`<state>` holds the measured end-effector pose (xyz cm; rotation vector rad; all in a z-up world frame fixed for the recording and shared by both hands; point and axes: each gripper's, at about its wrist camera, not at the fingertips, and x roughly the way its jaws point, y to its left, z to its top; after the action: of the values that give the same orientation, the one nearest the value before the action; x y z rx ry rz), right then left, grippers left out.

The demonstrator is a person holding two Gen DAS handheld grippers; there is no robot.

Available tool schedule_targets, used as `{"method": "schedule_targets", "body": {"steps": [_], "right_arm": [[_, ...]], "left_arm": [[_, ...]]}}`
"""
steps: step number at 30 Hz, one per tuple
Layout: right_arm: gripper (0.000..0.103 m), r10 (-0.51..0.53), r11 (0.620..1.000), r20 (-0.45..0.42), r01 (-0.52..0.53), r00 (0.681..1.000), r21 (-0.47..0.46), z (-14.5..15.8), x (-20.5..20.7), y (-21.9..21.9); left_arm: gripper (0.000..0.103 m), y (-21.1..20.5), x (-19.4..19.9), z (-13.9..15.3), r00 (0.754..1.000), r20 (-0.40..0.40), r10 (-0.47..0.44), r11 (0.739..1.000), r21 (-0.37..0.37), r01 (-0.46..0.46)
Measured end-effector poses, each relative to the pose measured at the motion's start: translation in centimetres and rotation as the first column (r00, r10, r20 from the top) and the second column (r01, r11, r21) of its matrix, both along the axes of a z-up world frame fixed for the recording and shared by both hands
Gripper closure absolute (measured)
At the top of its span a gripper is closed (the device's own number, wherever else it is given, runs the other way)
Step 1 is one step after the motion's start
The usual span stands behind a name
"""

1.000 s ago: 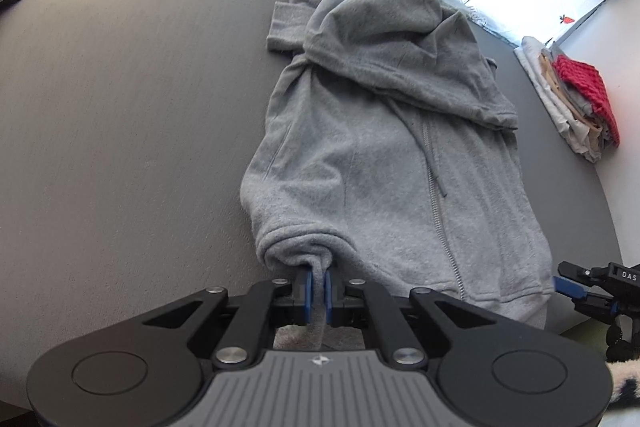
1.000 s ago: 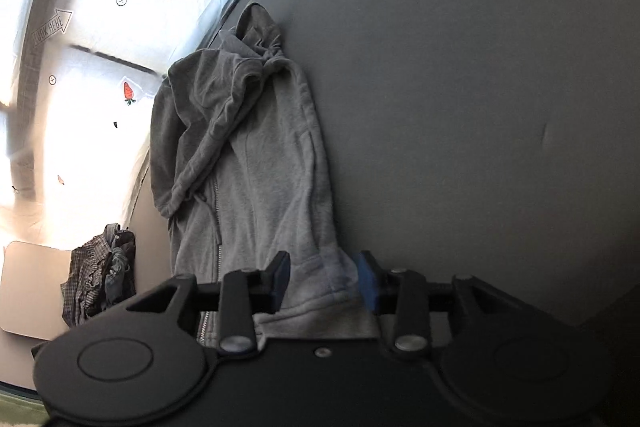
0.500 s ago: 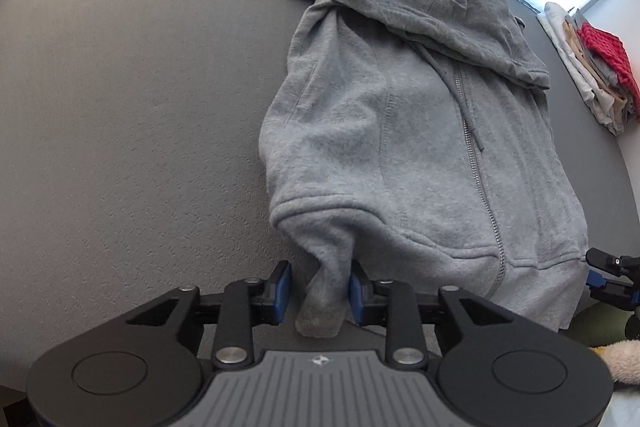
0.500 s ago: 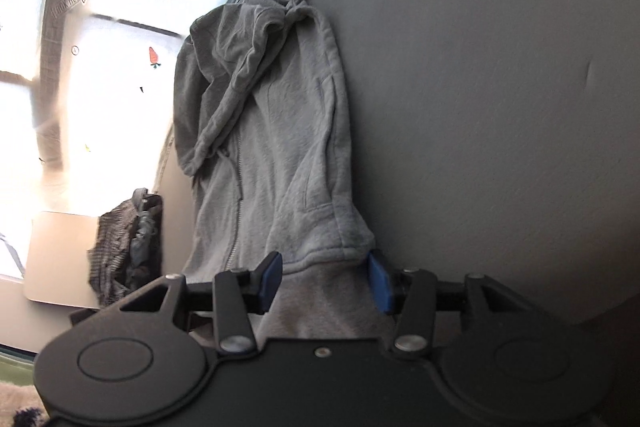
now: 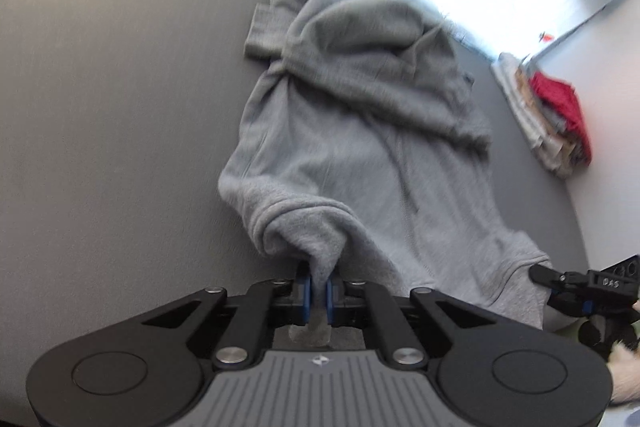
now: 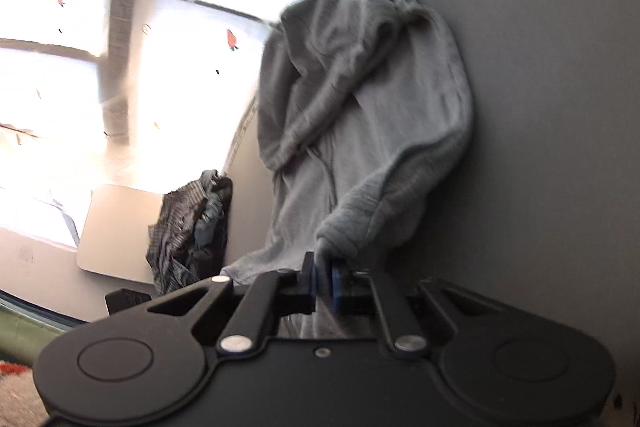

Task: Fold clothes
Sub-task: 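Lift the hem with both grippers and fold it over toward the hood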

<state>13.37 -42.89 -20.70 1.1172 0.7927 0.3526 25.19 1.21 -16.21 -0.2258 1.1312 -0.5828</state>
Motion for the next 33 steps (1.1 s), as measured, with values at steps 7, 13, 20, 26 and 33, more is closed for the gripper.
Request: {"method": "schedule_targets", "body": {"steps": [7, 13, 20, 26, 33], "right_arm": [[0.097, -0.135, 0.988, 0.105, 0.125, 0.985, 0.094, 2.5, 2.6, -2.4], [0.097, -0.218, 0.972, 0.164, 0.199, 0.962, 0.126, 4.3, 5.4, -4.1], [0.097, -0.262, 0.963, 0.198, 0.244, 0.945, 0.111, 5.8, 8.9, -5.7], [0.097, -0.316, 0.948, 0.209, 0.297, 0.926, 0.115, 6.0, 13.1, -7.4], [0.096, -0.327, 0.945, 0.216, 0.324, 0.920, 0.048, 6.3, 21.2, -9.0]], "left_arm": [[0.096, 0.2, 2.7, 3.2, 0.994, 0.046, 0.094, 0.983, -0.164, -0.085], [0.096, -0.2, 5.5, 5.0, 0.986, 0.090, 0.139, 0.965, -0.237, -0.114], [0.096, -1.1, 8.7, 6.8, 0.977, 0.133, 0.165, 0.950, -0.289, -0.121], [0.096, -2.5, 12.8, 7.9, 0.969, 0.172, 0.175, 0.940, -0.323, -0.112], [0.093, -4.4, 20.9, 6.7, 0.944, 0.165, 0.285, 0.923, -0.312, -0.224]]}}
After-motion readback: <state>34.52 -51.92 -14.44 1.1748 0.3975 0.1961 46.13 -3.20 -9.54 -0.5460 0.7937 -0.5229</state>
